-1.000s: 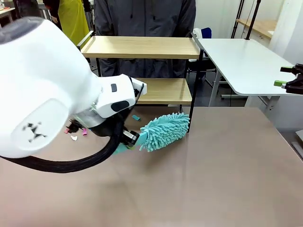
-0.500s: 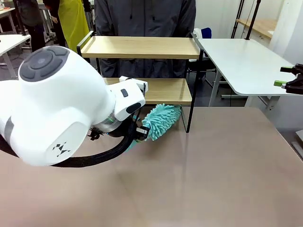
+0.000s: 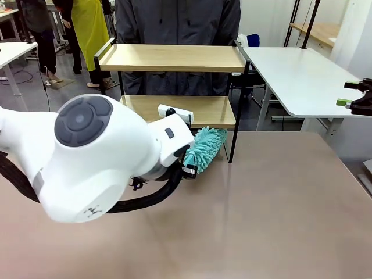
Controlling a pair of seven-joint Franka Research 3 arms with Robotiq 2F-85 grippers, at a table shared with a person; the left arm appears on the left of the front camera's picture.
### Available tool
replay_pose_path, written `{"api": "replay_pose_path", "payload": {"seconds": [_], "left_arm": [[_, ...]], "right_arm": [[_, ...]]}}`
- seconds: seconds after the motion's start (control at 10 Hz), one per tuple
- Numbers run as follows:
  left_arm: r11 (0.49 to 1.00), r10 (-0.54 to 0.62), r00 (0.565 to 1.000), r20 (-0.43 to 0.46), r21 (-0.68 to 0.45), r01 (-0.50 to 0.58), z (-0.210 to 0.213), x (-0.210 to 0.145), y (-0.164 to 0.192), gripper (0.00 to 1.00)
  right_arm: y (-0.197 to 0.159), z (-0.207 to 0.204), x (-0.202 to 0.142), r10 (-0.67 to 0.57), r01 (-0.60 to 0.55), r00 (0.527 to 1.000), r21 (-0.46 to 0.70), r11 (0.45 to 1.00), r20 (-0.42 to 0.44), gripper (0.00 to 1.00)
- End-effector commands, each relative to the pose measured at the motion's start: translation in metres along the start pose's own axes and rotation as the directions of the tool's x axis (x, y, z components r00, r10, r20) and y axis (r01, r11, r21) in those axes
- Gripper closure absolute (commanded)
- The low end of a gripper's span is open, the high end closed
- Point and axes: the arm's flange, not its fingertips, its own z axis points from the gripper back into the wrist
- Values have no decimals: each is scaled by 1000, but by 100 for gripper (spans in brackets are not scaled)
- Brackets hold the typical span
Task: Clean the shelf.
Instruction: Clean the specific section of the Shelf indicated by the human with the Duster.
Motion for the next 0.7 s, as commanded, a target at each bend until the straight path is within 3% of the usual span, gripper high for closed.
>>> {"api": "replay_pose_path", "payload": {"seconds": [0.0,0.3,0.6], "left_arm": [[999,43,998,54,-1,-43,-36,4,-16,87],[995,84,994,76,-60,-80,-64,4,-32,87],[996,91,995,41,-29,-90,-83,0,-33,87]], "right_arm": [[-1,-1,7,-11,11,1000,1,1000,-17,0],[-1,-1,7,-11,11,1000,1,1000,-17,0],[-1,-1,7,-11,11,1000,1,1000,-17,0]]}}
